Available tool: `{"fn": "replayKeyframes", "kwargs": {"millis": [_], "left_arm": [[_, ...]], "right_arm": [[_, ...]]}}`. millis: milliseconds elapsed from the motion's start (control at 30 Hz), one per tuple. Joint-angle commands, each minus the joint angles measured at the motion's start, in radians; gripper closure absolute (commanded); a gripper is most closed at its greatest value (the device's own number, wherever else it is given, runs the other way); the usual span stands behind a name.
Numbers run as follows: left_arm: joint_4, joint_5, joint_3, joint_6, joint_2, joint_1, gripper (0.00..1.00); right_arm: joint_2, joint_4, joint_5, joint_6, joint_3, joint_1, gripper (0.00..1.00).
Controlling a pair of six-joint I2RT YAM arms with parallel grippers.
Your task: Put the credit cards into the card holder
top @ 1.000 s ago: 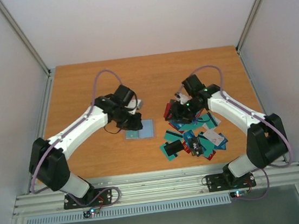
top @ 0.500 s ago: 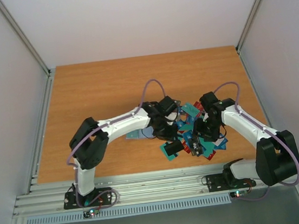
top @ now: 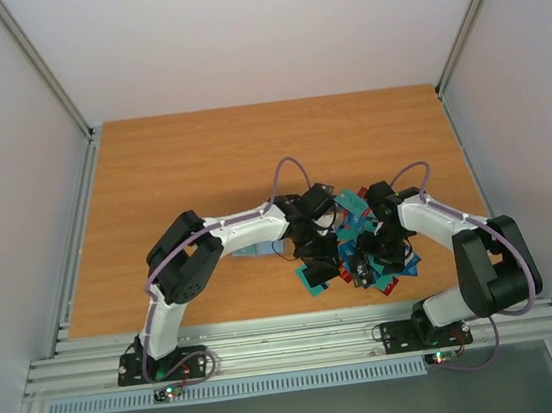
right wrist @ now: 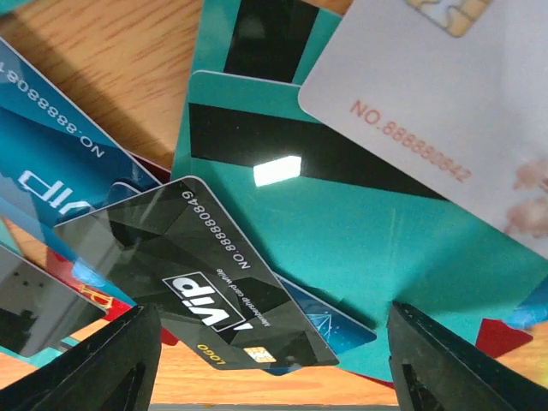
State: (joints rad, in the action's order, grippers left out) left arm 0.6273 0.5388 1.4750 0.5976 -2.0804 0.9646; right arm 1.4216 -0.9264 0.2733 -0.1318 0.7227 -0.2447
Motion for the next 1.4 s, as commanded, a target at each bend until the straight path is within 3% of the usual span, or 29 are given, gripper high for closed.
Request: {"fn": "replayKeyframes", "kwargs": {"millis": [0,333,500,733,1033,1367], "left_arm": [[-0.085,-0.014,-0.046,0.038,0.065,-0.004,0.72],[-0.119,-0.089,-0.247,0.045,0.273,-0.085,0.72],[-0.083,-0.088,-0.292,0.016,0.345,-0.14,0.72],[-0.042,-0.074,-0.336,-0.014,0.422,-0.151,0.73],[-0.003,-0.108,-0.414,-0.02,0.567,-0.154,0.73],[0.006,-0.103,-0.42,-0.035,0.596,-0.154,0.73]], "right_arm": [[0.026,-0.002,0.004,0.032,0.024,-0.002,0.23],[0.151,-0.141,-0.177,0.04,0.171,-0.17,0.09],[0.217,-0.183,-0.235,0.032,0.215,-0.204,0.08],[0.241,-0.216,-0.241,-0.011,0.206,-0.235,0.13],[0.261,-0.135,-0.162,-0.084,0.146,-0.303,0.18],[0.264,-0.09,-0.139,-0.178,0.078,-0.309,0.31]]}}
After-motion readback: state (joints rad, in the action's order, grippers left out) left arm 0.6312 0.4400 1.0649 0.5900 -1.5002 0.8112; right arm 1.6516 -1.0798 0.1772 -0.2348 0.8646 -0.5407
